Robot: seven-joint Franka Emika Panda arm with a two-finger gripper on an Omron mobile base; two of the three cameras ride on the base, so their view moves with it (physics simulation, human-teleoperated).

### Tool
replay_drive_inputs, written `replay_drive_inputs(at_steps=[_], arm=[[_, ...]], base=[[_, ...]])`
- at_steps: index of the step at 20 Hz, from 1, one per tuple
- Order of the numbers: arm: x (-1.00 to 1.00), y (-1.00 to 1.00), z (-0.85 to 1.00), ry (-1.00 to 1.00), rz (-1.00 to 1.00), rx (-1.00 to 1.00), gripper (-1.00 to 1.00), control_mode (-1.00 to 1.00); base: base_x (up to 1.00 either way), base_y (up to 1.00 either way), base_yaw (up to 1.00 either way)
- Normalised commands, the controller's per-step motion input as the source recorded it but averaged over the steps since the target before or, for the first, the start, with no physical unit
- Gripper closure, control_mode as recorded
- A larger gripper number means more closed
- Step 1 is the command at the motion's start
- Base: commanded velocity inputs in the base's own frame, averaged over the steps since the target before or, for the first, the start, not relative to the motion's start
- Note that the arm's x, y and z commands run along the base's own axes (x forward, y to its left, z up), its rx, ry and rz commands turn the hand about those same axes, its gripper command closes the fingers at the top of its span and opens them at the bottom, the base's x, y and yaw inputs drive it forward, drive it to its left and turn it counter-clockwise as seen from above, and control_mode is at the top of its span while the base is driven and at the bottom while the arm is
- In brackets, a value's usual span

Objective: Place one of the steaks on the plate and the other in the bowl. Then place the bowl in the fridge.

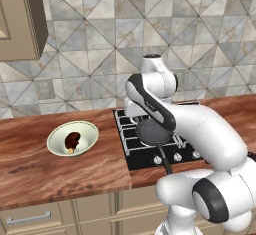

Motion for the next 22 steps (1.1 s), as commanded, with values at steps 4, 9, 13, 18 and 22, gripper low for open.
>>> replay_drive_inputs(at_steps=[4,9,13,18,22], arm=[[-0.09,-0.07,0.02,-0.27,-0.02,0.00,-1.00,-1.00],[0.01,-0.29,0.11,-0.04,-0.02,0.00,-1.00,-1.00],[0.00,-0.85,0.19,0.08,0.00,0.05,-1.00,-1.00],[0.00,-0.70,0.02,0.02,0.02,0.00,-1.00,-1.00],[0.08,-0.64,0.00,0.04,0.11,0.00,-1.00,-1.00]], base=[[0.00,0.00,0.00],[0.00,0.00,0.00],[0.00,0.00,0.00],[0.00,0.00,0.00],[0.00,0.00,0.00]])
